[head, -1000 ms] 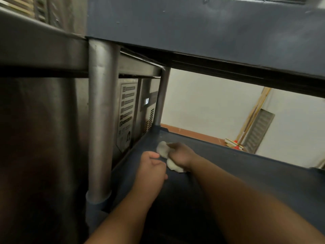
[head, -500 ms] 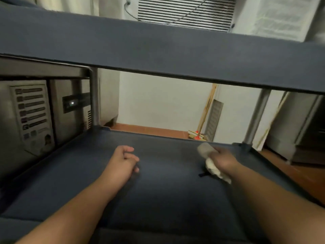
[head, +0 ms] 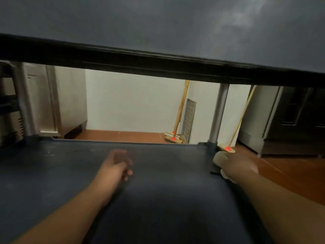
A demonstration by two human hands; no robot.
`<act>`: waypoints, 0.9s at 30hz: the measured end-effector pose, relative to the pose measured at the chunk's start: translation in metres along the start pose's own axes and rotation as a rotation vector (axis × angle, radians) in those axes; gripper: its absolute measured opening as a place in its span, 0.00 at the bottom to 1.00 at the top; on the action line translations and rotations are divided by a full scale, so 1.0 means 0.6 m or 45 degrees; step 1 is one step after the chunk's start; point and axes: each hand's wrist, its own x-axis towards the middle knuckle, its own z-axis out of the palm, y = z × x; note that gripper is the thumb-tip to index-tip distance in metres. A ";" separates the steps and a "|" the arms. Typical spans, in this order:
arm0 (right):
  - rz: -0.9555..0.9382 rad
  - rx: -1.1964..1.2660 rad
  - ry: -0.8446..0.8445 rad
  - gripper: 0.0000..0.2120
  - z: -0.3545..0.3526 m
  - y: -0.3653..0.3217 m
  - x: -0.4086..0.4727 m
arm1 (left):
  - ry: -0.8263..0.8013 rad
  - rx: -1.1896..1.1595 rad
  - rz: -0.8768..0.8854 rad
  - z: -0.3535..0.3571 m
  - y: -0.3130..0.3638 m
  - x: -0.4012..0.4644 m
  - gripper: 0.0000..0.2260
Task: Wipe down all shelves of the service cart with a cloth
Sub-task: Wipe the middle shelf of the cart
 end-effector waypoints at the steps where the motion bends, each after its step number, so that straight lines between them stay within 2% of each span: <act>1: 0.029 -0.010 -0.043 0.13 0.003 -0.008 -0.004 | -0.008 0.007 -0.015 -0.006 -0.008 -0.004 0.15; 4: 0.126 0.001 -0.232 0.18 0.011 -0.023 0.000 | -0.032 0.012 -0.017 -0.026 -0.012 -0.001 0.16; 7: 0.006 0.022 -0.133 0.09 0.021 -0.031 0.008 | -0.021 0.004 0.006 -0.054 -0.002 0.008 0.15; 9: -0.027 0.076 -0.164 0.12 0.031 -0.050 -0.011 | -0.034 0.027 0.017 -0.083 0.001 0.008 0.16; 12: -0.147 -0.009 -0.218 0.16 0.077 -0.107 -0.030 | -0.021 0.095 -0.006 -0.154 0.002 0.006 0.16; 16: -0.335 -0.080 -0.281 0.13 0.162 -0.213 -0.077 | 0.012 0.102 -0.065 -0.273 0.007 0.008 0.16; 22: -0.698 -0.515 -0.345 0.08 0.290 -0.419 -0.213 | 0.172 0.009 -0.082 -0.436 0.020 0.012 0.13; 27: -0.946 -0.534 -0.431 0.06 0.405 -0.610 -0.369 | 0.395 -0.104 -0.049 -0.510 0.031 0.011 0.12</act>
